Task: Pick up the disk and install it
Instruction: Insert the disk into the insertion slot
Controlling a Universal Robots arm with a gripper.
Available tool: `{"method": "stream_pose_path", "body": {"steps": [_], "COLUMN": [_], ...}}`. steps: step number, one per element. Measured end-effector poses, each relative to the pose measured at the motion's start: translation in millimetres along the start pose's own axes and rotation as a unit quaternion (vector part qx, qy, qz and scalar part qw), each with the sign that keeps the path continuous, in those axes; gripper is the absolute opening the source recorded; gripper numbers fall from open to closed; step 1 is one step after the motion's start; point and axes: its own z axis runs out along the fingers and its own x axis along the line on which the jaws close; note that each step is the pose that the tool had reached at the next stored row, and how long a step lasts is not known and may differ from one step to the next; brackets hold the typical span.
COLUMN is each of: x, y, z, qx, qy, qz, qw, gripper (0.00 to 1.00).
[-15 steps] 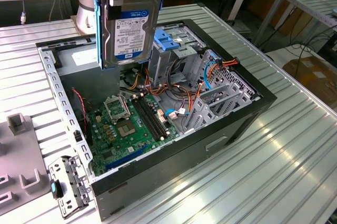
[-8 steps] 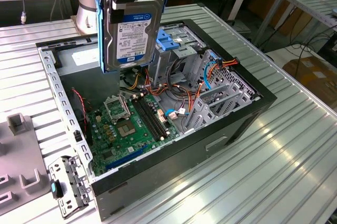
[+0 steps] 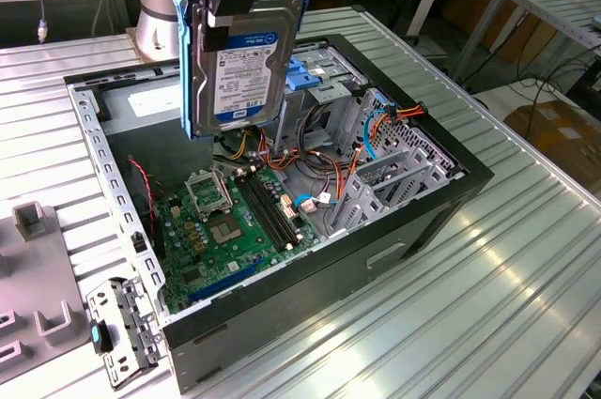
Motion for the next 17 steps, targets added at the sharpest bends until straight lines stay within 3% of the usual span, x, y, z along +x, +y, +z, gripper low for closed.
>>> {"method": "stream_pose_path", "body": {"steps": [7,8,11,17], "x": [15.2,26.6,43.8,49.4], "y": [-0.8,-1.4,-3.8,-17.9], "z": [0.1,0.3,0.5,0.9], "qx": [0.0,0.0001,0.0,0.0], "qy": [0.0001,0.0001,0.0003,0.0006], "qz": [0.0,0.0,0.0,0.0], "qw": [1.0,1.0,1.0,1.0], "gripper": [0.37,0.37,0.37,0.37]}}
